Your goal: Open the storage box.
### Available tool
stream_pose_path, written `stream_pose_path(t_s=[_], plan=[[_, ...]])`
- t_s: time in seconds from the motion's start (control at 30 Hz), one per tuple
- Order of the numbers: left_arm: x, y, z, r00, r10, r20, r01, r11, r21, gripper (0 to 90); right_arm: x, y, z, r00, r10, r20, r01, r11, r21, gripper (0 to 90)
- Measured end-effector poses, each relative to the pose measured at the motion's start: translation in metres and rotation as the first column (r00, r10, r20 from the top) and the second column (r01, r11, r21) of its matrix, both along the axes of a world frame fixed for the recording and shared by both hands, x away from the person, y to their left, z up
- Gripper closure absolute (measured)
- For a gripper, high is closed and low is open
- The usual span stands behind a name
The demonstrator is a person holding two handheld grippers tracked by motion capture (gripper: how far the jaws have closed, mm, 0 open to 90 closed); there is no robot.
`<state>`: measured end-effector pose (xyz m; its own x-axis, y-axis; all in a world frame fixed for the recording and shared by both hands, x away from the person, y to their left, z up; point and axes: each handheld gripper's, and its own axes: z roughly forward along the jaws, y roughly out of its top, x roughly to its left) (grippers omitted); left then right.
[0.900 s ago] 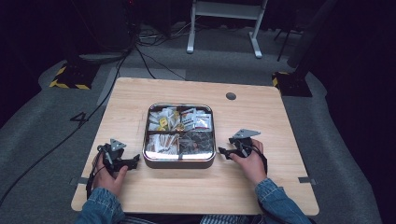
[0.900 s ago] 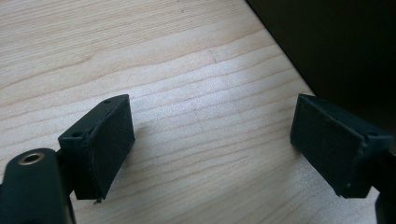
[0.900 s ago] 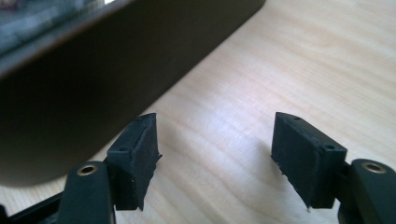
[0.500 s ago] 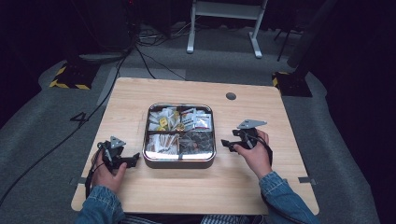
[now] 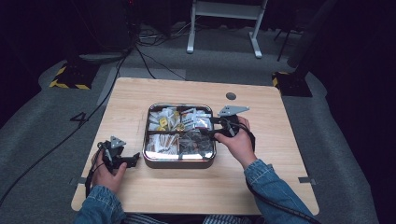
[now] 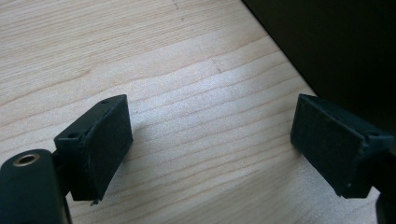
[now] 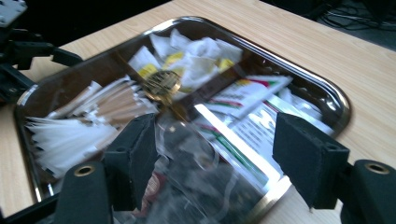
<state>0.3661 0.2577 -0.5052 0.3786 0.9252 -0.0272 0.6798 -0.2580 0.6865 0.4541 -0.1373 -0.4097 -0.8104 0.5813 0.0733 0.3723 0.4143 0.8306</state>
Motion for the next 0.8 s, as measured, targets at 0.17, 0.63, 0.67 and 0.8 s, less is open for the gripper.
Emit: stream_pose_path(t_s=[0.17, 0.63, 0.67, 0.8], plan=[[0.000, 0.000, 0.000, 1.0000, 0.000, -0.001, 0.000, 1.0000, 0.002, 13.0, 0.003, 0.021, 0.002, 0.9992, 0.038, -0.011, -0.038, 0.9990, -0.024, 31.0], [-0.002, -0.001, 0.000, 1.0000, 0.004, 0.002, -0.004, 1.0000, -0.003, 13.1, 0.011, 0.064, -0.012, 0.9963, 0.058, -0.063, -0.060, 0.9975, -0.036, 35.7], [-0.002, -0.001, 0.000, 1.0000, 0.004, 0.001, -0.004, 1.0000, -0.003, 13.0, 0.012, 0.070, -0.015, 0.9960, 0.059, -0.067, -0.063, 0.9963, -0.058, 35.6], [-0.002, -0.001, 0.000, 1.0000, 0.004, 0.000, -0.004, 1.0000, -0.003, 13.0, 0.014, 0.076, -0.018, 0.9958, 0.051, -0.075, -0.057, 0.9952, -0.080, 36.1]])
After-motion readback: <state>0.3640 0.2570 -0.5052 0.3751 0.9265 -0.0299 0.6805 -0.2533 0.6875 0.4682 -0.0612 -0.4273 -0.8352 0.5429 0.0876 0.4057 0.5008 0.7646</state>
